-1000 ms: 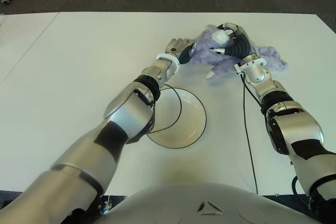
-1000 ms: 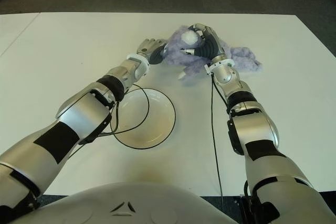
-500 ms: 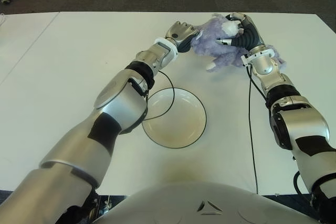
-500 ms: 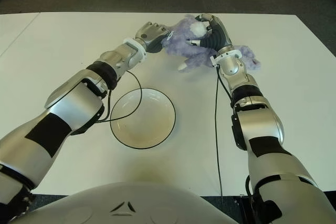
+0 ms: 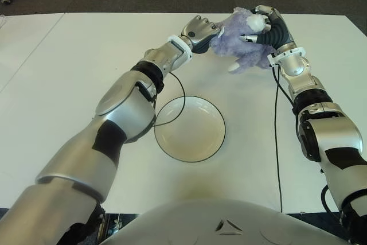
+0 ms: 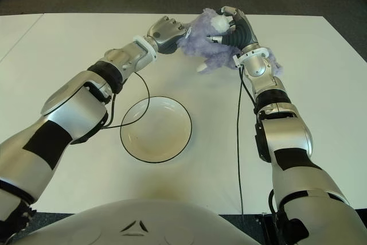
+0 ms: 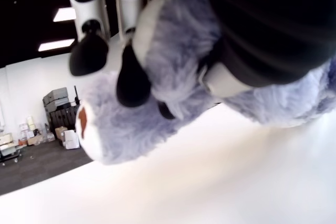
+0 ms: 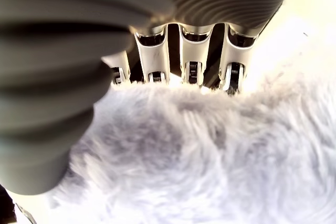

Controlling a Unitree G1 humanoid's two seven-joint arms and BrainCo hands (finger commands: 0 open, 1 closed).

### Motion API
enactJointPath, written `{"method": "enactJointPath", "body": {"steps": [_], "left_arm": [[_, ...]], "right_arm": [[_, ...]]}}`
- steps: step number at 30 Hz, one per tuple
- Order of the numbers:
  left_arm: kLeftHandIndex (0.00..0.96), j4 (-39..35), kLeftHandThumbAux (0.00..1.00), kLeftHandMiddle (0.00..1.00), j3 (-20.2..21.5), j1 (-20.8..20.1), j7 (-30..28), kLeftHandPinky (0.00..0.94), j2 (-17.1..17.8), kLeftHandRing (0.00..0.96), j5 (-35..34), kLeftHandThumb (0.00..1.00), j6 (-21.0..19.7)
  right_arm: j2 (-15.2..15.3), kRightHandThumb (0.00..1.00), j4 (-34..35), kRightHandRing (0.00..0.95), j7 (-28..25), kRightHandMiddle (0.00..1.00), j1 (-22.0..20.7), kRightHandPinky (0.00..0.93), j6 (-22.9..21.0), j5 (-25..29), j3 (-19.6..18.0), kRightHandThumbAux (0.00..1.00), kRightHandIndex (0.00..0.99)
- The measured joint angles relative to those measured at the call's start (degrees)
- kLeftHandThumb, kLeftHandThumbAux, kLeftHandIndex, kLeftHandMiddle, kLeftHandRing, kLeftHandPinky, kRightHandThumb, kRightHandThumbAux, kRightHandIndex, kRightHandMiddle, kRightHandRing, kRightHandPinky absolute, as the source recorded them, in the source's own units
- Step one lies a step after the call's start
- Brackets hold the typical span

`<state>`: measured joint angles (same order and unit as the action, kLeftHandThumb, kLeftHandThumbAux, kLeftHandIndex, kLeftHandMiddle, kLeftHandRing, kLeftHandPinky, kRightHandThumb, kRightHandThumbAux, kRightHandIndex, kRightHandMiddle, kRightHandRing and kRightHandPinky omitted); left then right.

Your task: Put the doll into the plate.

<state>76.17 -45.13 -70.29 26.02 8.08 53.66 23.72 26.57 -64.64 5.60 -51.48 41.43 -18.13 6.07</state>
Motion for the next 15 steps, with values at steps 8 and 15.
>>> {"method": "enactJointPath", "body": {"steps": [8, 15], "left_arm": [[0.408, -2.32, 0.662, 0.553, -0.53, -3.04, 0.17, 0.778, 3.46, 0.79, 0.39, 0.856, 2.84], [0.409, -5.18, 0.661, 0.553, -0.37, -4.3, 0.17, 0.776, 6.12, 0.797, 0.37, 0.857, 3.61]], "right_arm": [[1.01, 0.366, 1.51, 0.889, 0.69, 0.886, -1.27, 0.879, 0.1, -0.78, 0.05, 0.757, 0.791], [1.7, 0.353, 3.91, 0.891, 1.79, 0.89, -1.62, 0.886, 0.86, -1.62, 0.25, 0.757, 0.791]]}}
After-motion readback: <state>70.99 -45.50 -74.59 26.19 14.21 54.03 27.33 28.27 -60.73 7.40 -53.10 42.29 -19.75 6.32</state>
